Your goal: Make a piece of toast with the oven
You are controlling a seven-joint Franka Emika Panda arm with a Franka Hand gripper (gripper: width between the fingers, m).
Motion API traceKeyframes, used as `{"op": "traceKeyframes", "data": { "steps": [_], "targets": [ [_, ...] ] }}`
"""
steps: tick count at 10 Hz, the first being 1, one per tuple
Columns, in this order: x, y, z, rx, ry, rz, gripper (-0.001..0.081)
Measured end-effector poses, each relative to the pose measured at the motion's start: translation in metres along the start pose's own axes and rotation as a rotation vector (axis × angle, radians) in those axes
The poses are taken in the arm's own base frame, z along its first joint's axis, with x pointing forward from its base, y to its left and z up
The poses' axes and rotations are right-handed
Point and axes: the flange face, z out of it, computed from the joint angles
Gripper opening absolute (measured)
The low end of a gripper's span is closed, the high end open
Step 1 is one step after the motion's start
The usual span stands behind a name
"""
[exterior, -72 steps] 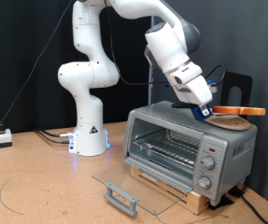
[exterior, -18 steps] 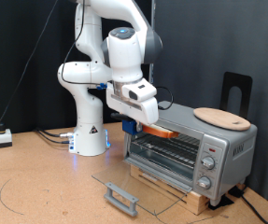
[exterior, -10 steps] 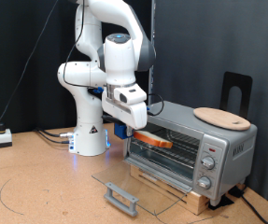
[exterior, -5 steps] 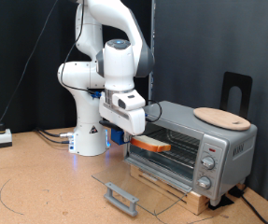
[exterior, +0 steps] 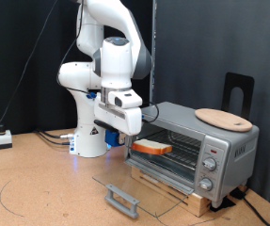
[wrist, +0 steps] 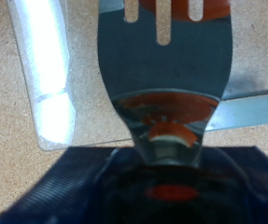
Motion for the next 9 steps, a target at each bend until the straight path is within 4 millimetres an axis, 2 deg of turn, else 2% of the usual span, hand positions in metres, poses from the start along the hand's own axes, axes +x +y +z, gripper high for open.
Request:
{"op": "traceKeyframes", "data": {
  "steps": [2, 7, 9],
  "targets": [
    [0.010, -0.004, -0.001, 0.019, 0.027, -0.009, 0.0413],
    [0.061, -0.039, 0.001, 0.068, 0.080, -0.066, 0.0413],
    [0.064, -0.043, 0.002, 0.078, 0.071, -0.046, 0.0413]
  ]
}}
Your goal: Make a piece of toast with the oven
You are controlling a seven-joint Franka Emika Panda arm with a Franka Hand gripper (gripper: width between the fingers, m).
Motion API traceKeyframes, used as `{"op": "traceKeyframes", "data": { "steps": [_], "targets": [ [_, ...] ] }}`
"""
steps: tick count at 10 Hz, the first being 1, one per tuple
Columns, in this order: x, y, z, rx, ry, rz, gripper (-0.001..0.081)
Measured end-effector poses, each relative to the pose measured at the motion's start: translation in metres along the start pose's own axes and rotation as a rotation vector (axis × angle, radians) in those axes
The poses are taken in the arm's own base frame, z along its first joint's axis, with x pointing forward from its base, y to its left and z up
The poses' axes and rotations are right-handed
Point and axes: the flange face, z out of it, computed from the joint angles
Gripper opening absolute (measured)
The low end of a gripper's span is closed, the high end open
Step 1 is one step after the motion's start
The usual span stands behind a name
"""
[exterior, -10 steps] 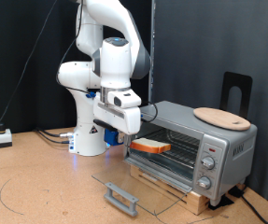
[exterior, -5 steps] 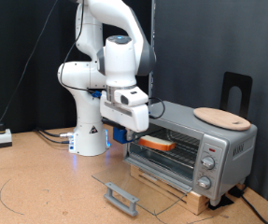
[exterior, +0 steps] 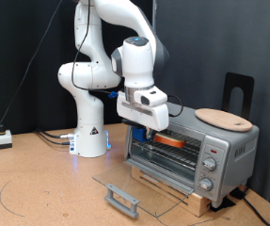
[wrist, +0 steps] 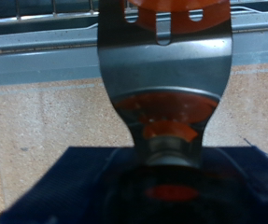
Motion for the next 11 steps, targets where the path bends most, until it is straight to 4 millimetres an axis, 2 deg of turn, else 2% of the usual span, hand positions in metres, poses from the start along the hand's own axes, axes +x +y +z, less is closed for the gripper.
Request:
{"op": "traceKeyframes", "data": {
  "steps": [1, 4, 6, 11],
  "targets": [
    [-0.004, 0.001, 0.001, 0.009, -0.011, 0.013, 0.0413],
    [-0.040, 0.015, 0.000, 0.047, -0.064, 0.073, 0.0413],
    [-0.055, 0.023, -0.004, 0.046, -0.054, 0.094, 0.0413],
    [-0.057, 0.030, -0.011, 0.035, -0.038, 0.097, 0.0413]
  ]
}}
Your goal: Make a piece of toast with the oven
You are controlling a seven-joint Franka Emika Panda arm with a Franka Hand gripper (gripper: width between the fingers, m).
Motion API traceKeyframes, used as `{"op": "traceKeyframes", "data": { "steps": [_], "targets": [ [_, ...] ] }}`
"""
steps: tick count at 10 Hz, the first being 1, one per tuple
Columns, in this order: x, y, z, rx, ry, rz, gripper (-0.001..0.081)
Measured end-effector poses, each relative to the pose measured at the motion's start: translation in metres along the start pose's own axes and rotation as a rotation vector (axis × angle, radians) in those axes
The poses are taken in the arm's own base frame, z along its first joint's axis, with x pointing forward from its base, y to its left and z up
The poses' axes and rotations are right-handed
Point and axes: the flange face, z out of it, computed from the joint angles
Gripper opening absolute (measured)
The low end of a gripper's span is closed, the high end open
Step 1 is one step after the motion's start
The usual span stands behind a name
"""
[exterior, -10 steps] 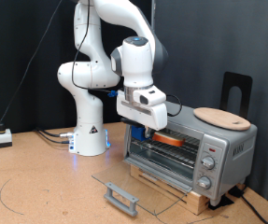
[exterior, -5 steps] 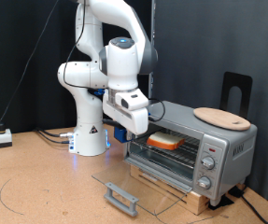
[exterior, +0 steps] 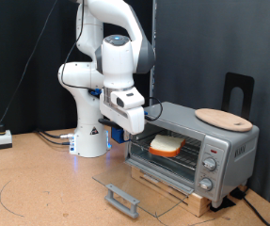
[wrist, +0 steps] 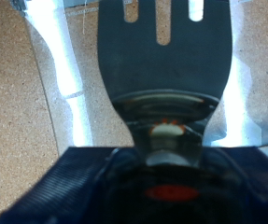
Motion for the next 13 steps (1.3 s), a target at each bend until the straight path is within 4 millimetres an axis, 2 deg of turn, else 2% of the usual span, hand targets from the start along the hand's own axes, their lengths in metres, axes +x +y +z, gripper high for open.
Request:
{"op": "traceKeyframes", "data": {
  "steps": [4, 6, 9, 13],
  "targets": [
    [0.000, -0.006, -0.003, 0.026, -0.008, -0.006, 0.0413],
    [-0.014, -0.003, -0.009, 0.033, -0.027, 0.013, 0.0413],
    [-0.031, 0.012, -0.011, -0.018, -0.020, 0.050, 0.0413],
    [-0.021, 0.011, 0.002, -0.012, -0.003, 0.041, 0.0413]
  ]
}}
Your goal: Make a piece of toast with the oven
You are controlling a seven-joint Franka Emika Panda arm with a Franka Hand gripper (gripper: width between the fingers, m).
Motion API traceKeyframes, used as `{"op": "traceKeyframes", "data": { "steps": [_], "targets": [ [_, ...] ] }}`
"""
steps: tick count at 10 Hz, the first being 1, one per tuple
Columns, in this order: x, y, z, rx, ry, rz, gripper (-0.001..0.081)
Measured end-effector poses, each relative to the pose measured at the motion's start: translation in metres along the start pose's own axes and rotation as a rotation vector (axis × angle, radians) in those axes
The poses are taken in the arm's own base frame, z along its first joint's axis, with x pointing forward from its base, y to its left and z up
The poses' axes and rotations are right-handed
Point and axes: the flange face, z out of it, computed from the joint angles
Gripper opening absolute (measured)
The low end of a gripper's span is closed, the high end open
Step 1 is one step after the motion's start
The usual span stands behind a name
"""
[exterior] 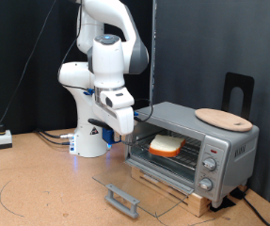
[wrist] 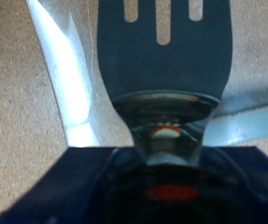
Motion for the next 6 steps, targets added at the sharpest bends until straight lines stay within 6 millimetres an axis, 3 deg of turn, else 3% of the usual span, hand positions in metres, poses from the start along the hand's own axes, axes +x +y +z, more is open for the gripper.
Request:
{"op": "traceKeyframes", "data": {
  "steps": [6],
  "targets": [
    [0.030, -0.029, 0.025, 0.031, 0.024, -0.028, 0.0413]
  ]
}}
